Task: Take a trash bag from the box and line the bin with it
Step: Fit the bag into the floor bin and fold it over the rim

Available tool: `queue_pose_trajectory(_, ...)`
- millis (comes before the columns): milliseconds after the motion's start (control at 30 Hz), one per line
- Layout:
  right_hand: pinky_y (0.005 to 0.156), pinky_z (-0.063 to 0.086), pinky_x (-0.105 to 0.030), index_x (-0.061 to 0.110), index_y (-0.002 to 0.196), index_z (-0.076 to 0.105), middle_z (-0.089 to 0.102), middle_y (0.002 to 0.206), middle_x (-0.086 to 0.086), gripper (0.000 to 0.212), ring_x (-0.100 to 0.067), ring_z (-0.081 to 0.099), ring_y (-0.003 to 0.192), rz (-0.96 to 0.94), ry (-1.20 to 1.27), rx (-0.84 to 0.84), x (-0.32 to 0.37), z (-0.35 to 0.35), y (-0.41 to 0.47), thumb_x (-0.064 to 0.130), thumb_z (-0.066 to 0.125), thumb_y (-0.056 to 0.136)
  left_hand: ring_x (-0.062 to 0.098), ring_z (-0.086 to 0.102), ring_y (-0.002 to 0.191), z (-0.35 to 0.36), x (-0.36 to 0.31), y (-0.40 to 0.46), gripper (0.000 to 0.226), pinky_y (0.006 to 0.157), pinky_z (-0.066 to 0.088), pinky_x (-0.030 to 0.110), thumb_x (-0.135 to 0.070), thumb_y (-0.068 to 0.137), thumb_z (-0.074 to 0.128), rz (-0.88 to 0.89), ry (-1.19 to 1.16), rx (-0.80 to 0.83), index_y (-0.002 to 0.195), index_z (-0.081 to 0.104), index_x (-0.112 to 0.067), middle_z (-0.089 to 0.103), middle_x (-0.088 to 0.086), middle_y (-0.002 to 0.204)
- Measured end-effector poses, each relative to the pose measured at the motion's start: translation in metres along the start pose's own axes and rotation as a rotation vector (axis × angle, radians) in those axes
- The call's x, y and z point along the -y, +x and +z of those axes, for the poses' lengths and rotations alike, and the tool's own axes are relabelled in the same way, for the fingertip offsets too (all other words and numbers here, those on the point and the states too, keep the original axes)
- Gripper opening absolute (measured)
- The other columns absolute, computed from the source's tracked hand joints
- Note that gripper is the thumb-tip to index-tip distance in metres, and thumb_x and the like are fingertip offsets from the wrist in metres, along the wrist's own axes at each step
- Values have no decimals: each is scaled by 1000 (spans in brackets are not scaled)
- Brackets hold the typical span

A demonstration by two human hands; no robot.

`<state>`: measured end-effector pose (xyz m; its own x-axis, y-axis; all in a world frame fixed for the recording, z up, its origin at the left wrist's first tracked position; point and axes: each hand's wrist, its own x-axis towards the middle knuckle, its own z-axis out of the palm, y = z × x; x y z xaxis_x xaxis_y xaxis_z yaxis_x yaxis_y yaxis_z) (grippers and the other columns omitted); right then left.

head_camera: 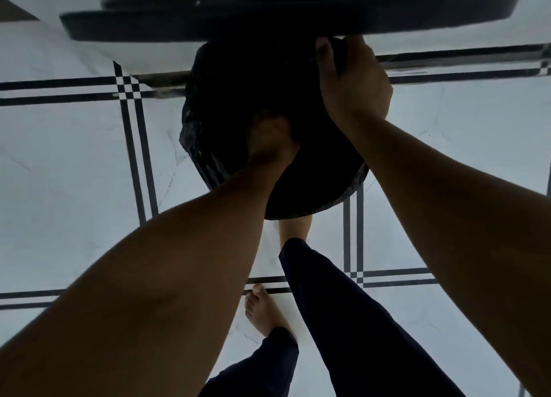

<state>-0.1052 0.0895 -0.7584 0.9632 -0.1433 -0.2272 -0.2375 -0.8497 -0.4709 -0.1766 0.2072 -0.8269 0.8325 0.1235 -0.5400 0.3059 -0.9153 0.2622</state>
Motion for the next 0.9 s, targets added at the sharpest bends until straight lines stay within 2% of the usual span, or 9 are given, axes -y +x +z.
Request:
queue_pose_trajectory(133,62,30,-28,17,110,56,55,92,10,53,-15,50,79,-12,-19,-30,-2,1,1,65,36,98,40,16,152,5,6,0,107,121,14,55,-74,78,62,-89,100,225,161,17,-22,19,16,165)
queue_pose_trajectory(267,55,25,-23,16,113,56,53,92,10,53,-14,49,78,-38,-42,-47,-2,0,0,63,36,100,43,1,154,5,14,3,122,119,2,67,-86,74,53,-162,132,383,162,-3,-23,1,18,168)
queue_pose_trajectory(333,54,22,-18,15,113,56,54,92,10,53,-14,50,78,-42,-40,-42,-2,0,0,63,36,100,41,4,154,5,14,-3,124,119,4,66,-92,71,46,-166,119,352,162,2,-20,5,18,168)
queue_pose_trajectory(400,55,25,-21,15,112,56,55,92,10,54,-14,51,78,-39,-23,-43,-1,-1,-1,63,36,99,41,21,149,1,10,-15,117,116,14,61,-90,72,45,-158,105,167,159,23,-15,26,20,162)
queue_pose_trajectory(500,65,33,-28,16,110,56,55,91,10,54,-14,52,78,-18,-11,-41,1,-2,-3,64,36,99,42,48,124,-2,6,-26,73,103,36,49,-59,77,60,-15,-28,-233,129,59,-8,55,23,133)
queue_pose_trajectory(567,68,34,-30,16,109,56,56,92,10,53,-14,53,79,-9,-13,-45,2,0,-3,64,37,98,41,54,112,-4,5,-26,46,93,43,42,-36,78,64,58,-221,-308,113,63,-6,58,22,120)
queue_pose_trajectory(633,67,35,-29,17,110,57,56,92,11,53,-14,54,79,-17,-21,-53,2,0,-3,65,36,98,38,59,114,-4,2,-18,32,92,46,36,-21,89,61,72,-280,-148,117,64,-6,61,20,123)
queue_pose_trajectory(700,60,32,-26,17,111,57,56,92,11,53,-13,54,79,-27,-36,-58,1,1,-2,65,36,98,37,58,124,4,2,-8,33,100,45,36,-16,100,53,42,-194,71,129,63,-5,62,21,132)
queue_pose_trajectory(900,55,25,-20,17,112,57,55,91,12,54,-12,53,78,-42,-72,-90,-2,6,1,65,35,99,34,30,148,30,15,5,58,120,27,41,-28,103,55,-132,-185,424,155,35,-13,32,17,161)
